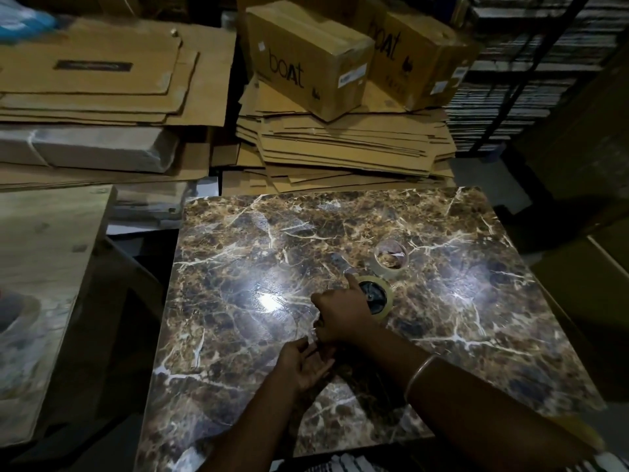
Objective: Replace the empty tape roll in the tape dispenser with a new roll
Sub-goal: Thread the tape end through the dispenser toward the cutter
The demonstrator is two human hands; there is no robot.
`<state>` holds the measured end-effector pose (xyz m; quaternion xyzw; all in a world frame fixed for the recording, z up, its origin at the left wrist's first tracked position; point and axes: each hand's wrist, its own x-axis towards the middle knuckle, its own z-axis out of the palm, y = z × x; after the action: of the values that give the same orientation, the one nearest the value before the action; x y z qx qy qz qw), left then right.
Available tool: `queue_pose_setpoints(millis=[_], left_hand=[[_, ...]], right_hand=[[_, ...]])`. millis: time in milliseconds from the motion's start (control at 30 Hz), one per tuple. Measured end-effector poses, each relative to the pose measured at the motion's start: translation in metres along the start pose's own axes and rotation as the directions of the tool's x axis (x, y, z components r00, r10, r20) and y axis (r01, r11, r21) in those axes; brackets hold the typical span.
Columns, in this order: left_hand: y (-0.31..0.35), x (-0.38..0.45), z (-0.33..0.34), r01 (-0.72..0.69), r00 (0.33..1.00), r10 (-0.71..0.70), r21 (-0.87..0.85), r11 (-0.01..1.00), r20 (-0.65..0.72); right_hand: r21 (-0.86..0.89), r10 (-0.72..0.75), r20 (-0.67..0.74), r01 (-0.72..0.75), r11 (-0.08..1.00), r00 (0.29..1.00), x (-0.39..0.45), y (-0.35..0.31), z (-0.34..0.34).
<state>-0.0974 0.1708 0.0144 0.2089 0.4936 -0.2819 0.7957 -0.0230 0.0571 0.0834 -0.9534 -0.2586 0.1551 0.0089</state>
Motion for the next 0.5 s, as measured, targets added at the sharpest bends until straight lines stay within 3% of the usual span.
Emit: queue_pose_setpoints(millis=[67, 133, 233, 333, 500], left_hand=[[-0.007, -0.004, 0.001, -0.089, 0.993, 0.099, 0.133, 0.987, -0.071], [-0.019, -0.009, 0.001, -0.249, 0.946, 0.296, 0.288, 0.925, -0.133], [-0.030, -0.007, -0.003, -0.503, 0.765, 0.639, 0.547, 0.670, -0.080], [-0.031, -0.007, 0.001, -0.464, 0.657, 0.754, 0.783, 0.414, -0.009], [-0.036, -0.019, 0.018, -0.369, 0.536, 0.843, 0.891, 0.263, -0.027]], right_hand=[[-0.035, -0.017, 0.022, 0.017, 0.999, 1.000, 0.004, 0.002, 0.001], [-0.046, -0.033, 0.018, 0.034, 0.998, 0.999, 0.006, 0.004, 0.000], [-0.066, -0.067, 0.030, 0.069, 0.995, 0.997, 0.004, 0.005, -0.009], [-0.072, -0.106, 0.020, 0.107, 0.992, 0.994, 0.005, 0.007, -0.016], [-0.057, -0.131, 0.054, 0.134, 0.989, 0.990, 0.009, 0.010, -0.019]])
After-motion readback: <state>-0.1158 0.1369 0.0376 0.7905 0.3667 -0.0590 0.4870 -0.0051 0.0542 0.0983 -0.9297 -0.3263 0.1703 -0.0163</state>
